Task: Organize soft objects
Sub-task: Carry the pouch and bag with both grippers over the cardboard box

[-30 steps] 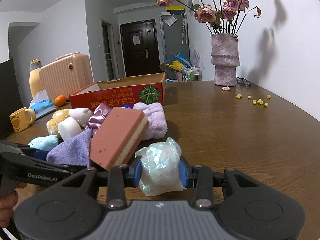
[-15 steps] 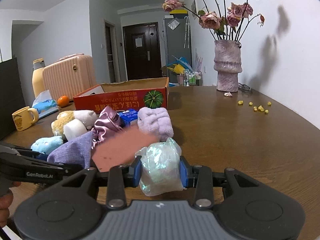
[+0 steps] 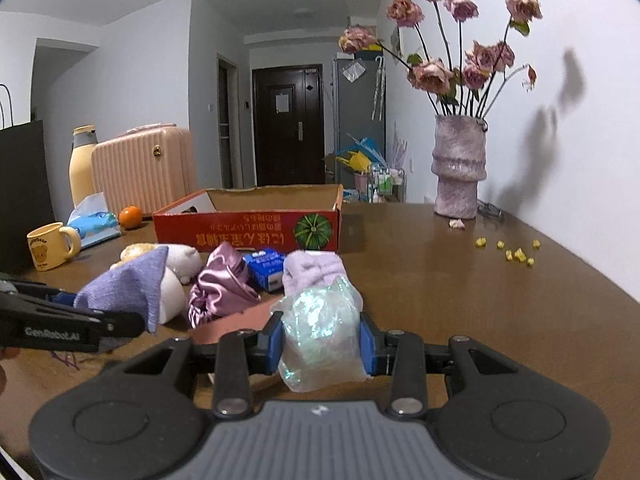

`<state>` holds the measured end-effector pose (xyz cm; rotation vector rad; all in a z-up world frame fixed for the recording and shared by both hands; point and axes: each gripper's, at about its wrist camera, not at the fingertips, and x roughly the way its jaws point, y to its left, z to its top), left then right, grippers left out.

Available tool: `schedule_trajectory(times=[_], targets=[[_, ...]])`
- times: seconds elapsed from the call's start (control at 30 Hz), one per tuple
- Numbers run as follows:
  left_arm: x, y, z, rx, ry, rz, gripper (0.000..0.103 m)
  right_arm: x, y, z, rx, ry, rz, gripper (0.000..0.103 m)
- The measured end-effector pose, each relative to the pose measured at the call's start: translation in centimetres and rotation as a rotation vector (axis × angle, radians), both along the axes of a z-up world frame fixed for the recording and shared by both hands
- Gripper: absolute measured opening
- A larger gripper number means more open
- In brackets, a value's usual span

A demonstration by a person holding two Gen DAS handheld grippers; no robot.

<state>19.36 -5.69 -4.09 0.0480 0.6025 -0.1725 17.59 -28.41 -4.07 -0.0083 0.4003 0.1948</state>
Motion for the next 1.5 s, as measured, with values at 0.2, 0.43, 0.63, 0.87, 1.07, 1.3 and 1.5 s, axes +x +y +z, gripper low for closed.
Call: schedule_trajectory(times=[0.2,0.43,0.63,0.87,1.07,1.3,1.5], targets=[[-0.1,1.1,1.8,0.005,-0.056,0.021,0.052,0.9,0.5,1.4,-0.017,-0.044,-0.001,0.037],[0.1,2.4,4.2,0.005,-0.130,0.041,0.052,2.5,1.6,2.9,-0.028,-0.076,0.005,0.037],[0.8,3.2,5.7,0.003,-0.182,0.043,0.052,4.2,2.7,4.1,-0.024,-0.084,0.023,0.037],[2.5,4.0,7.2,0.003,-0.221,0.034,0.052,6.4,4.2,5.5,-0.033,-0.102,0.032,0.037],[4.7,4.8,7.7,-0.002,-0.231,0.034,0.052,8.8,5.6,6.5,-0.036,-0.118,0.046,0.037],[7.7,5.2,7.9,-0.014,-0.235,0.029,0.052,11.7,6.6,7.0,-0.011,-0.129,0.058,0.037],[10.3,5.4,8.1,-0.042,-0.241,0.035,0.052,14.4,7.0,7.8,0.006,-0.151,0.051,0.037]])
